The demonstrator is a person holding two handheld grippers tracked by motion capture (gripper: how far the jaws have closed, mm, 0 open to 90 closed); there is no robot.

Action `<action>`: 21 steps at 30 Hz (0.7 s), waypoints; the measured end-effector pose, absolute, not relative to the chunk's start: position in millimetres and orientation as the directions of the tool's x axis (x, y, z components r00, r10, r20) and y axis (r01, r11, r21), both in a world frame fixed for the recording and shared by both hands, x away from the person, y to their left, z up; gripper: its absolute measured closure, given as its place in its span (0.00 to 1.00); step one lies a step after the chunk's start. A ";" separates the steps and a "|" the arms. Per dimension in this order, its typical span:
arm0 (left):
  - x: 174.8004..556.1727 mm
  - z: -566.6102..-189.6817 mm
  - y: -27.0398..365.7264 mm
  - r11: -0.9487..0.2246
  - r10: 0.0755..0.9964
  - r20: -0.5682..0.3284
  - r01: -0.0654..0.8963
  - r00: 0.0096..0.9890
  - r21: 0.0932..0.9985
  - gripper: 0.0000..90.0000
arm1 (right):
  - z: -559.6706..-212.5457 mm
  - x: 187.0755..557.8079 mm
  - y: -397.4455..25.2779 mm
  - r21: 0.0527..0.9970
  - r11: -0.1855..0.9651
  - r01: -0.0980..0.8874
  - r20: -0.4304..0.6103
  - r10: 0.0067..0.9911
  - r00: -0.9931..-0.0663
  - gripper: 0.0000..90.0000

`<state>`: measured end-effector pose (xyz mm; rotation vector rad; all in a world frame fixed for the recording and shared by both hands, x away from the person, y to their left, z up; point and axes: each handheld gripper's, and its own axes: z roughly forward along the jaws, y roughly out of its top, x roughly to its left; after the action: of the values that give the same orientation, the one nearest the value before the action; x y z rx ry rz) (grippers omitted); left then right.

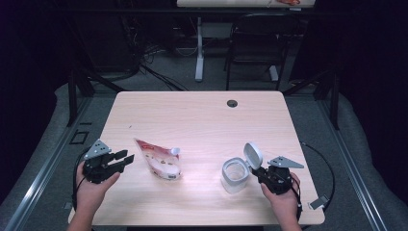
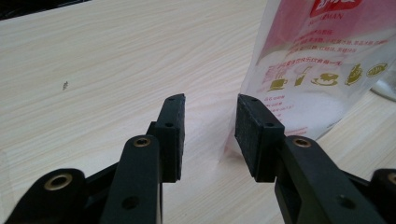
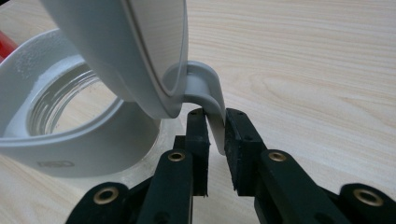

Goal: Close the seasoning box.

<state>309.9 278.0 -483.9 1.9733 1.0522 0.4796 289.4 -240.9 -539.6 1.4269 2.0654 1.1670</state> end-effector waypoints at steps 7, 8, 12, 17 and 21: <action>310.0 -484.4 278.5 -0.299 0.818 -0.051 0.500 0.572 0.813 0.70 | -539.9 299.5 -237.2 0.811 0.119 0.573 0.191 0.872 -0.452 0.96; 310.0 -484.3 278.7 -0.300 0.818 -0.051 0.500 0.572 0.812 0.70 | -540.0 300.7 -236.4 0.810 0.118 0.575 0.194 0.871 -0.452 0.95; 309.9 -484.2 278.8 -0.302 0.817 -0.048 0.498 0.574 0.813 0.70 | -541.3 305.6 -232.8 0.805 0.136 0.578 0.180 0.872 -0.455 0.95; 309.9 -484.4 279.0 -0.300 0.818 -0.051 0.501 0.573 0.812 0.70 | -540.7 306.1 -232.9 0.811 0.125 0.571 0.174 0.881 -0.441 0.89; 309.8 -484.5 278.6 -0.299 0.818 -0.052 0.501 0.573 0.812 0.70 | -541.7 307.1 -233.0 0.811 0.133 0.569 0.165 0.882 -0.441 0.86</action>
<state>309.8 278.6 -484.5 1.9660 1.0573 0.4789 307.1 -233.0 -541.7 1.4031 2.0631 1.2212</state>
